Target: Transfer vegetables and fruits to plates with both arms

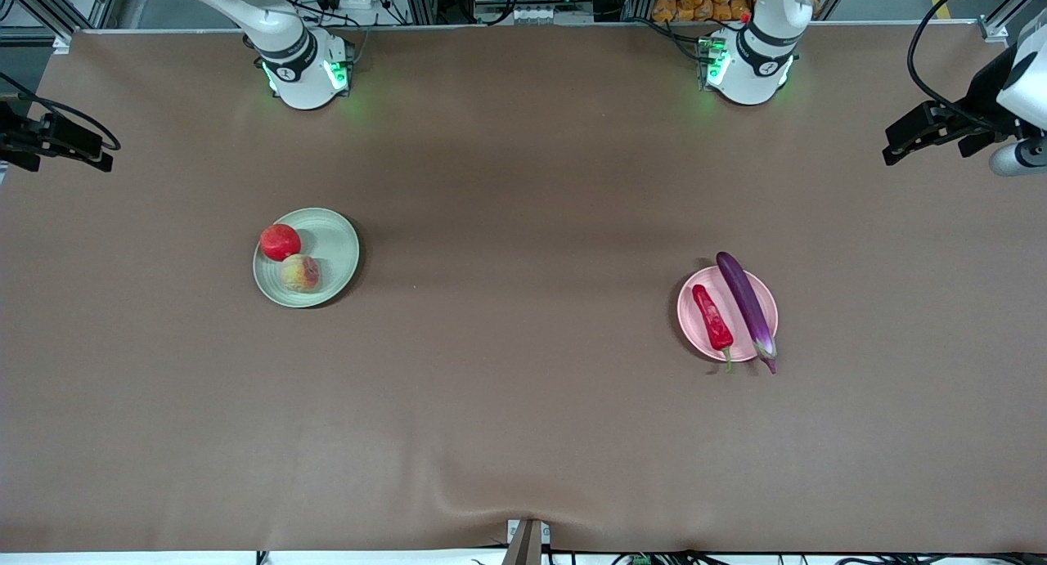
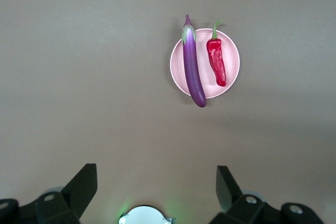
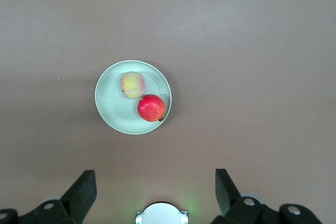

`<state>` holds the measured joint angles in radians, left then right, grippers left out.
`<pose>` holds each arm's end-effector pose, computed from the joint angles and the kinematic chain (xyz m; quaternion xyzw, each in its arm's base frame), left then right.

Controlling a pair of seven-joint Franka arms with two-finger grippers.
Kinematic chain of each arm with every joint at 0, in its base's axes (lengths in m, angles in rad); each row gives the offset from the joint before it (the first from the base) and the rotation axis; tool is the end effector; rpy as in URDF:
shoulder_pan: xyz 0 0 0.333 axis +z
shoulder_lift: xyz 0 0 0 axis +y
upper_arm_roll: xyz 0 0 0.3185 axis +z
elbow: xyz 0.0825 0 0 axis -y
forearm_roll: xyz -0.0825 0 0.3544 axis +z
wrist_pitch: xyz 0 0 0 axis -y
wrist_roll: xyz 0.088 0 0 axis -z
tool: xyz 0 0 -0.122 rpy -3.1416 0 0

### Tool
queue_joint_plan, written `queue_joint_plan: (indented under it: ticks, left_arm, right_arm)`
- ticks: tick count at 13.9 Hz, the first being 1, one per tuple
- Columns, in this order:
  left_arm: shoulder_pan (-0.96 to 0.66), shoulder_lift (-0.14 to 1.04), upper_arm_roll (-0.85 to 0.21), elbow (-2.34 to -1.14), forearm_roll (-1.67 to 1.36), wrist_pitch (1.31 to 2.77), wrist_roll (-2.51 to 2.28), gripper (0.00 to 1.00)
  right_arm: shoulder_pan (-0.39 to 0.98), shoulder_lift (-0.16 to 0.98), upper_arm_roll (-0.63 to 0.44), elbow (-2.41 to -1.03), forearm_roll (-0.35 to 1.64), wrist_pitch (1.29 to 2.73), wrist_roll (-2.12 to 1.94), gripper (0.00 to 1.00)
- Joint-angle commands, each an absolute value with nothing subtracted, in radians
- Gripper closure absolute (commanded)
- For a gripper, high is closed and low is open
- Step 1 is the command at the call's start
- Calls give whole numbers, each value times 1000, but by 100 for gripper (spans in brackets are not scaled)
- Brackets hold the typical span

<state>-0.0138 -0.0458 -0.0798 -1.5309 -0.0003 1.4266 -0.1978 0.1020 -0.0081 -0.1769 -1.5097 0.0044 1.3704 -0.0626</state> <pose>0.4924 -0.0473 0.6405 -0.9982 -0.0521 0.0288 0.0059 0.4977 -0.0372 0.6264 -0.9978 0.0058 0.0653 0.0074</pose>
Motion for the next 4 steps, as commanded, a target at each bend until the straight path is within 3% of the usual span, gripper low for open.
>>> queue_joint_plan:
  ticks: [1,4]
  left_arm:
    - [-14,-35,-80,-1506,-21,1414,-202,0]
    - [-14,-35,-81,-1509,-21,1405,-219,0]
  right_arm:
    - [78,-11,-155,-1513,-14,1376,-78,0]
    - [78,-12,-155,-1513,-14,1376,-78,0]
